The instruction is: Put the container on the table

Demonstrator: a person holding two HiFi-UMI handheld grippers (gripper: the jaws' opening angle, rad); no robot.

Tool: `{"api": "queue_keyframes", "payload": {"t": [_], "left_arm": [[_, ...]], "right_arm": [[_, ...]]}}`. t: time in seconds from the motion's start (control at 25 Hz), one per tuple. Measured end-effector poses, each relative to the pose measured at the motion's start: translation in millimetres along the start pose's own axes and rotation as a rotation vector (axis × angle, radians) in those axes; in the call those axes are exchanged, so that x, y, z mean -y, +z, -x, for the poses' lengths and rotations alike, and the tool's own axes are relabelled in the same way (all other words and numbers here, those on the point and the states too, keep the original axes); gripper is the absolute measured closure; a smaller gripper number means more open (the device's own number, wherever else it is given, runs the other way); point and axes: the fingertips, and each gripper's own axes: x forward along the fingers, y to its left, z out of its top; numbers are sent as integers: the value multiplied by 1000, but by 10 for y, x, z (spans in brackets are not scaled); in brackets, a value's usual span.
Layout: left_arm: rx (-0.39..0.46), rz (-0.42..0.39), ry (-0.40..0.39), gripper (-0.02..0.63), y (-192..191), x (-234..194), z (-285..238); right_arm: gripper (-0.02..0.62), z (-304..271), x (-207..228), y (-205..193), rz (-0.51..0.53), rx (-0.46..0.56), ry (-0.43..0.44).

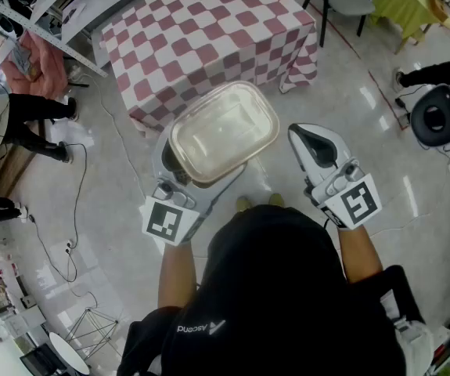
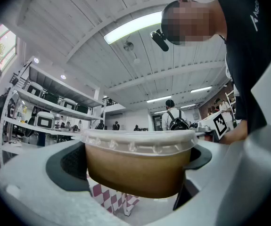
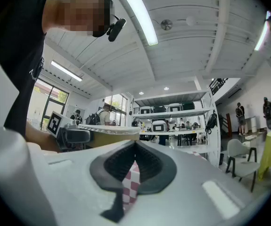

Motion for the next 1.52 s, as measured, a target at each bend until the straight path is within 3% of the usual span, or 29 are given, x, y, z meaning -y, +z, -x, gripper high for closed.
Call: {"api": "queue_keyframes", "payload": {"t": [0.36, 0.92, 1.12, 1.4, 1.52], "left_arm": [[13, 13, 5, 29, -27, -255, 99], [27, 28, -26, 29, -313, -1091, -101], [15, 13, -20, 29, -437, -1400, -549], [7, 3, 25, 29, -680, -1982, -1730], [23, -6, 41, 29, -680, -2091, -2021]], "right_arm": [[592, -232, -87, -57, -14, -5, -4], [592, -873, 72, -306, 27, -31, -62], [592, -1183, 561, -384, 55, -21, -51], [592, -1848, 1831, -461, 94, -19, -11], [592, -1953, 2141, -439, 107, -35, 9]]}}
